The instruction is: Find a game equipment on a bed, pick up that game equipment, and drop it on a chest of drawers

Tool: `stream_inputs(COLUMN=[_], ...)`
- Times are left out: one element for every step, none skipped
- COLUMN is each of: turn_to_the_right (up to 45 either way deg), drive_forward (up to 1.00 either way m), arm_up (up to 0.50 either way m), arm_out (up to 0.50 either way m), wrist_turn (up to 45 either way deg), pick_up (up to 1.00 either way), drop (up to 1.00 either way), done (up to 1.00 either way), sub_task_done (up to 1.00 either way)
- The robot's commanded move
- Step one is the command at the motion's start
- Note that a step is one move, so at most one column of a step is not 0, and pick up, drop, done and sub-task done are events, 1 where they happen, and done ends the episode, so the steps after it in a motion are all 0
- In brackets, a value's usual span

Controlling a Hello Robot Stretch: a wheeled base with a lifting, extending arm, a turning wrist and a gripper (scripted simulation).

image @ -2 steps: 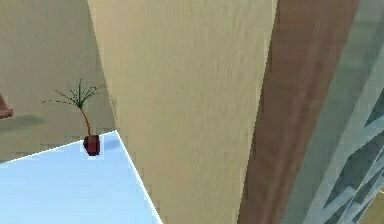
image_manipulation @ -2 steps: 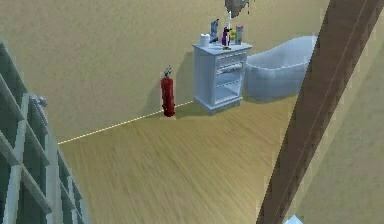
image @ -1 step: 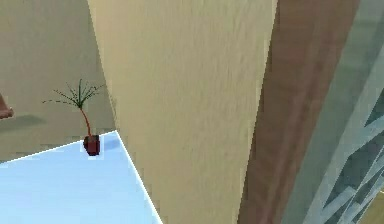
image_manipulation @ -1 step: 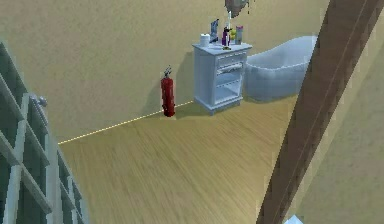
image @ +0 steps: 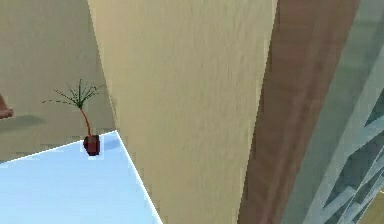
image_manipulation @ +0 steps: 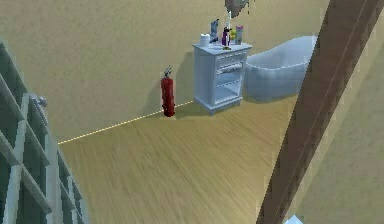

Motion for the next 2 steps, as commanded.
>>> stream_inputs(turn_to_the_right=[-45.0,-45.0], drive_forward=[0.00,0.00], arm_up=[0.00,0.00], arm_out=[0.00,0.00], wrist_turn=[0.0,0.0], pick_up=[0.00,0.00], drop=[0.00,0.00], done=[0.00,0.00], sub_task_done=[0.00,0.00])
